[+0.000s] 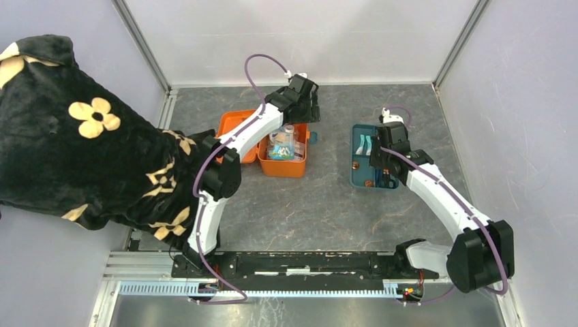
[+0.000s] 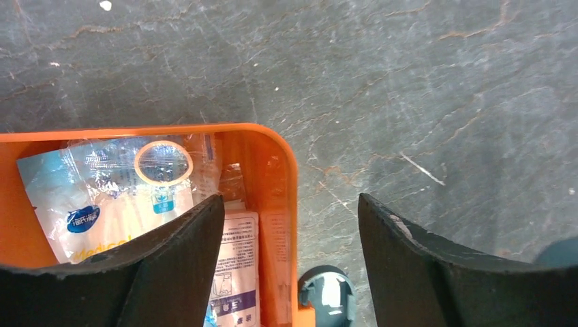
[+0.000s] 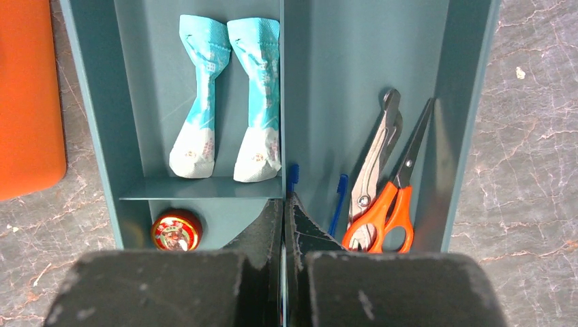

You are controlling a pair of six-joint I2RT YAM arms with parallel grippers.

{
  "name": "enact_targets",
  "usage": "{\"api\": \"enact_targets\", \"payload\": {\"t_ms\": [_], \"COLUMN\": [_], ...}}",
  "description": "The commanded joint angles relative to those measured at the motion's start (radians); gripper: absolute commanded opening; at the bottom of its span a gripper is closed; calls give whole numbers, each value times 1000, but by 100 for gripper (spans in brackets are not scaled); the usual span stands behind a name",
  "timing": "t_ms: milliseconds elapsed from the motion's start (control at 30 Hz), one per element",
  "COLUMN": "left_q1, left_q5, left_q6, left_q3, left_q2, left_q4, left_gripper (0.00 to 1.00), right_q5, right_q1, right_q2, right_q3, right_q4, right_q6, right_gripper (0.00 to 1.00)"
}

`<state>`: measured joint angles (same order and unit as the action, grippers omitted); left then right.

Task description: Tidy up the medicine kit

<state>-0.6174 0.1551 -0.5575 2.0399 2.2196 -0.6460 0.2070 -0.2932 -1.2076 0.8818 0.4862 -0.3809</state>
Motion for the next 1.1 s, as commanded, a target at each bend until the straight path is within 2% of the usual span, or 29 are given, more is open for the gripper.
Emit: {"api": "enact_targets", "payload": {"t_ms": [0, 267, 433, 567, 733, 867, 1067], "left_q1": [-4, -4, -2, 2, 18, 28, 40], "left_q5": [-17, 8, 135, 284, 388, 379, 214], "left_q6": [10, 98, 161, 192, 221, 202, 93], "left_q3": [26, -140, -323, -489, -668, -768, -946], "left_q2": [-144, -388, -592, -764, -957, -1057, -1131], "left_q4": [78, 141, 137, 118, 114, 86, 126], "left_gripper": [80, 98, 99, 100, 100, 100, 100], "right_q5": [5, -41, -101, -68, -67, -78, -100], "right_q1": [3, 3, -15, -76, -167, -231, -285], "right_q2": [-41, -167, -261, -327, -416, -494, -592], "right_q3": [83, 210, 358, 501, 668, 763, 856], "right_q4": [26, 126, 213, 268, 295, 288, 226], "right_q6": [4, 22, 0, -29, -110, -181, -275], "right_gripper": [0, 0, 0, 0, 0, 0, 0]}}
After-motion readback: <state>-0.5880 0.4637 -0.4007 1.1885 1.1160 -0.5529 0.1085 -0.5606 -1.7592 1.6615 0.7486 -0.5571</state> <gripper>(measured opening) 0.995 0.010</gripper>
